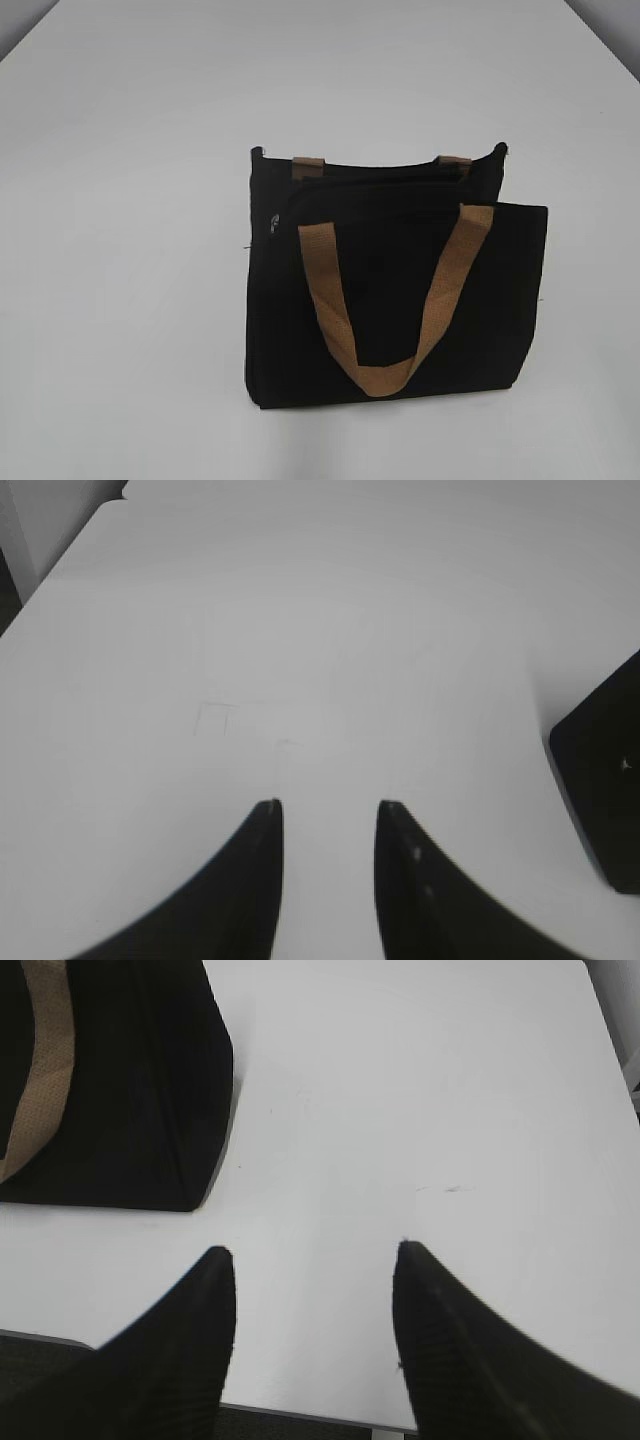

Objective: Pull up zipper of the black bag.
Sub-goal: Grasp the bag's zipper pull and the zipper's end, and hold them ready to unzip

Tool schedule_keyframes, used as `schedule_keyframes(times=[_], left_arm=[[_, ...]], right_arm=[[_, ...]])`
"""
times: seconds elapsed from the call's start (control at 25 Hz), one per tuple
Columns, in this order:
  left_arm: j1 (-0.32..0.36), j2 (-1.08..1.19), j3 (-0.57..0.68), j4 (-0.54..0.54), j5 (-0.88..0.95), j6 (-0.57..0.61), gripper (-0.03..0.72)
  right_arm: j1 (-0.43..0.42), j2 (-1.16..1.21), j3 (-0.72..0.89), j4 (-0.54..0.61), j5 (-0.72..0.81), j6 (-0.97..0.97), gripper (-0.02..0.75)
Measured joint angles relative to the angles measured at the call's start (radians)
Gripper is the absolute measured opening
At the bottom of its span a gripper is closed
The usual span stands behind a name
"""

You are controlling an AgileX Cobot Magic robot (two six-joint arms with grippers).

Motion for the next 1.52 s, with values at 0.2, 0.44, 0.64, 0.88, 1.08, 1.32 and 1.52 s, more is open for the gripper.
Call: schedule_keyframes(times=[0.2,0.44,0.64,0.88,1.08,1.32,1.52], left_arm=[[0.000,0.000,0.000,0.000,0.000,0.000,0.239],[0.000,0.000,0.000,0.000,0.000,0.000,0.239],[0.000,0.000,0.000,0.000,0.000,0.000,0.239],[0.000,0.000,0.000,0.000,0.000,0.000,0.239],[0.000,0.000,0.000,0.000,0.000,0.000,0.239],[0.000,0.000,0.000,0.000,0.000,0.000,0.239],[0.000,0.000,0.000,0.000,0.000,0.000,0.239]], right_arm=[[0.000,0.000,0.000,0.000,0.000,0.000,0.400],[0.000,0.000,0.000,0.000,0.000,0.000,0.400],[0.000,0.000,0.000,0.000,0.000,0.000,0.400],[0.000,0.000,0.000,0.000,0.000,0.001,0.400],[0.000,0.000,0.000,0.000,0.000,0.001,0.400],[0.000,0.000,0.000,0.000,0.000,0.000,0.400],[0.000,0.000,0.000,0.000,0.000,0.000,0.400]])
